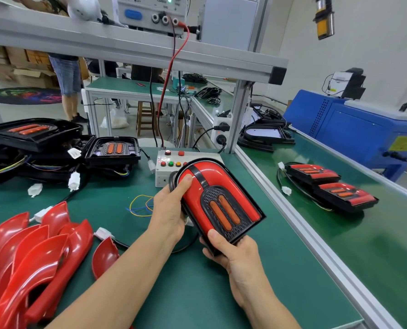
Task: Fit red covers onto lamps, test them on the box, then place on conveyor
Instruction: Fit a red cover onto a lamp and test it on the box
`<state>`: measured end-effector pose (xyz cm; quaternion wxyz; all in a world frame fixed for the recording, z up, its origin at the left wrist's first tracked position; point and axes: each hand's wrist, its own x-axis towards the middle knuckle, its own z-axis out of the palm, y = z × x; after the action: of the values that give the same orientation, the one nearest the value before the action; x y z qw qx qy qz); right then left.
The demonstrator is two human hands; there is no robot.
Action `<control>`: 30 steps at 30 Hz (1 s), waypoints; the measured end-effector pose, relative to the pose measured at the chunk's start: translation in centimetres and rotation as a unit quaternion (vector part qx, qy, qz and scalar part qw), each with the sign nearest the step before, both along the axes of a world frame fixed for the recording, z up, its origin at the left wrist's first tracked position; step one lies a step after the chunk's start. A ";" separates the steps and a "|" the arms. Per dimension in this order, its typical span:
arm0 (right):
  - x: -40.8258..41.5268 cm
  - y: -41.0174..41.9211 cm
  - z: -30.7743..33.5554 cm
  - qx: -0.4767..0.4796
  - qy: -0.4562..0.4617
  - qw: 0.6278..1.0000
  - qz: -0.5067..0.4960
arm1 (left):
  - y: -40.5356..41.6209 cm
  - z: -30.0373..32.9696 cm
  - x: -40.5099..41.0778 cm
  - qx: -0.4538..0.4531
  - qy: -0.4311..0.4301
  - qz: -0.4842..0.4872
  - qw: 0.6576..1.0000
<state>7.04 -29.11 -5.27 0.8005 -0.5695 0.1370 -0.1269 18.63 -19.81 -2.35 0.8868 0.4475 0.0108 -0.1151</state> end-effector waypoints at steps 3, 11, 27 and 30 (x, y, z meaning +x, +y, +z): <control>0.1 -0.2 0.1 0.022 -0.009 1.000 0.006 | 0.2 -0.3 -0.7 0.008 -0.053 -0.062 0.997; -0.1 -0.9 0.2 0.042 -0.019 0.996 0.072 | 0.3 -0.6 -1.2 0.064 -0.118 -0.058 0.989; 1.2 0.0 -0.2 0.051 -0.054 0.997 -0.014 | -0.1 -2.0 -2.4 0.056 -0.133 -0.144 0.979; 1.1 -0.2 0.1 0.032 -0.047 0.998 -0.010 | -0.3 -1.7 -2.4 0.069 -0.135 -0.132 0.980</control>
<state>8.12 -29.35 -5.17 0.8228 -0.5353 0.1087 -0.1572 16.20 -20.11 -4.05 0.8239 0.5168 -0.1603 -0.1688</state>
